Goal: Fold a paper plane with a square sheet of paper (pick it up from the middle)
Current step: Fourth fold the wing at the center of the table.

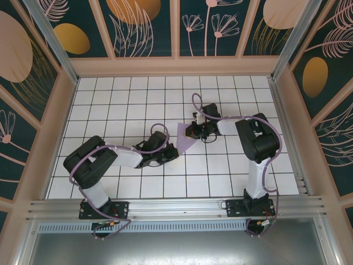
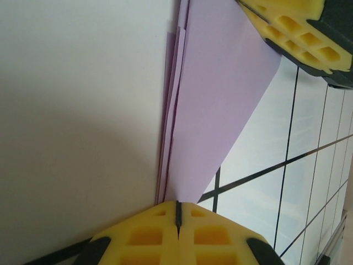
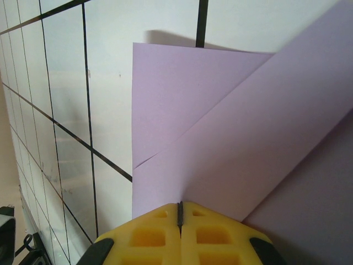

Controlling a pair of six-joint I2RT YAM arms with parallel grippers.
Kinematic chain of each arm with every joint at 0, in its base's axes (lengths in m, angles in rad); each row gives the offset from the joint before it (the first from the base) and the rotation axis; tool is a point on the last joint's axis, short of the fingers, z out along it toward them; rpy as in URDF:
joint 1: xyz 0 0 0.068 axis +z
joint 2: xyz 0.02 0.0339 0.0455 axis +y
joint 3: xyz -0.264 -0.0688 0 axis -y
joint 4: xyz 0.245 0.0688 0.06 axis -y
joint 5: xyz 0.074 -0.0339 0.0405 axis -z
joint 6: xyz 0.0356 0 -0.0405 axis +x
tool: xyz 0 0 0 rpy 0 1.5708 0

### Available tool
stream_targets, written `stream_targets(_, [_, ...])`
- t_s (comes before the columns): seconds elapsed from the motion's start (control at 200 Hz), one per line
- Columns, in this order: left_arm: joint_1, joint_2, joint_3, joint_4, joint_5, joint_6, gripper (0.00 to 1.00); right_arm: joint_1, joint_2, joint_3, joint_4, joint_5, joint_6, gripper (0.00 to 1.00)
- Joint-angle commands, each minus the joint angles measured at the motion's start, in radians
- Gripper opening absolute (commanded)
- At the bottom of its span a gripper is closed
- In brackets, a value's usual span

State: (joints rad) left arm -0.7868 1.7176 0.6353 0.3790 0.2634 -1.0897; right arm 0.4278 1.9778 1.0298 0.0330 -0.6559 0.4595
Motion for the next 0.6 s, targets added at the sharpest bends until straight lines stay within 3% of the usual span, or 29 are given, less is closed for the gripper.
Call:
stream_targets(0.0, [-0.02,-0.06,0.009,-0.129,-0.014,0.04,0.05,-0.004,0.102,-0.048,-0.115,0.157,-0.001,0.05])
stream_targets(0.215, [-0.019,-0.122,0.093,-0.126,-0.088,0.118,0.05,-0.004,0.112,-0.045,-0.12,0.158,-0.001,0.05])
stream_targets(0.59, [-0.018,0.082,0.23,-0.15,-0.094,0.142,0.02,-0.004,0.125,-0.037,-0.13,0.16,-0.005,0.05])
